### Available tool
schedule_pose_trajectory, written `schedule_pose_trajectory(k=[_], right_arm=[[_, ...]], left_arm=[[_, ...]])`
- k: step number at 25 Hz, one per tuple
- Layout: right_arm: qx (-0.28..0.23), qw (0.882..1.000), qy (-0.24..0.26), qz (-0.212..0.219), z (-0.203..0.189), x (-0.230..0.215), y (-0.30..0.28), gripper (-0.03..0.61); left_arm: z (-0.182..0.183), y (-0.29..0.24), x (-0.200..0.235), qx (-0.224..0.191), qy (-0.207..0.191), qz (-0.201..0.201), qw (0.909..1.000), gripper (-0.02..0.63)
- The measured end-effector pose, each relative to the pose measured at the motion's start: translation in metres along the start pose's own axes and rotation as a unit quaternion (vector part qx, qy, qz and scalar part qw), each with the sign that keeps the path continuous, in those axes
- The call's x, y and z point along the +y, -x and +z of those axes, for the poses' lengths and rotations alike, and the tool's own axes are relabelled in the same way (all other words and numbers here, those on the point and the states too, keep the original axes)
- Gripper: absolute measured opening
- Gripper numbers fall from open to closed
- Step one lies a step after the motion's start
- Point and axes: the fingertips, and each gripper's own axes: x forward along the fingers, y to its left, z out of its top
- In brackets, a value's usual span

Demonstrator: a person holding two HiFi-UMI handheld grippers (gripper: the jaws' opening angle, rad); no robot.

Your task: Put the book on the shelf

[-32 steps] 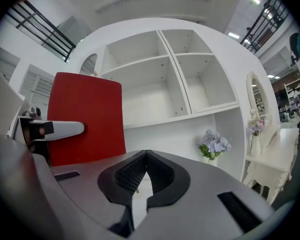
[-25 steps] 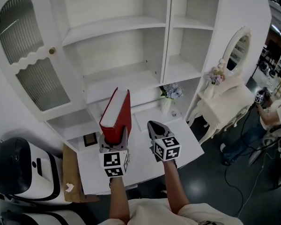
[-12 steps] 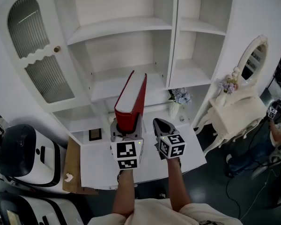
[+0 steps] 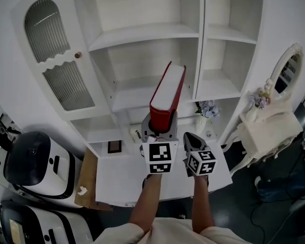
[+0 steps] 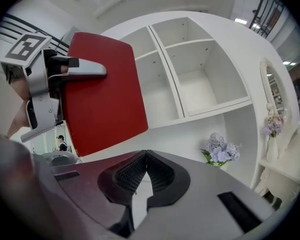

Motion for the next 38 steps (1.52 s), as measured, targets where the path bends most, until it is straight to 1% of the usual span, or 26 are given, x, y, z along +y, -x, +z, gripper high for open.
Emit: schedule_pose_trajectory(k=[7, 8, 11, 14, 17, 22, 29, 38], right_arm=[[-0.004, 1.000, -0.016, -0.023, 0.002, -0.021, 0.012, 0.026], [-0.006, 1.000, -0.017, -0.024, 0.004, -0.022, 0.013, 0.026], [-0.013, 1.000, -0.012, -0.020, 0.010, -0.017, 0.014, 0.026], [-0.011, 1.000, -0.002, -0.014, 0.013, -0.012, 0.012, 0.026], [-0.006, 1.000, 0.001, -0.009, 0.011, -0.009, 0.009, 0.026], [-0.001, 1.000, 0.009, -0.007, 0.012, -0.013, 0.005, 0.026], [0.002, 1.000, 0.012, -0.011, 0.014, -0.035, -0.003, 0.026], [0.005, 1.000, 0.009, -0.018, 0.018, -0.064, -0.013, 0.026]], left_arm=[[0.008, -0.037, 0.009, -0.003, -0.017, 0.023, 0.9996, 0.195], [0.006, -0.044, 0.010, 0.000, -0.014, 0.025, 0.9996, 0.195], [-0.003, -0.062, 0.018, 0.011, 0.011, 0.040, 0.9991, 0.195], [-0.002, -0.081, 0.026, 0.020, 0.030, 0.059, 0.9976, 0.195], [-0.002, -0.103, 0.028, 0.037, 0.031, 0.064, 0.9968, 0.195], [-0.002, -0.126, 0.041, 0.048, 0.052, 0.080, 0.9943, 0.196], [-0.012, -0.155, 0.047, 0.056, 0.052, 0.097, 0.9924, 0.196], [-0.020, -0.199, 0.064, 0.066, 0.063, 0.118, 0.9889, 0.197]])
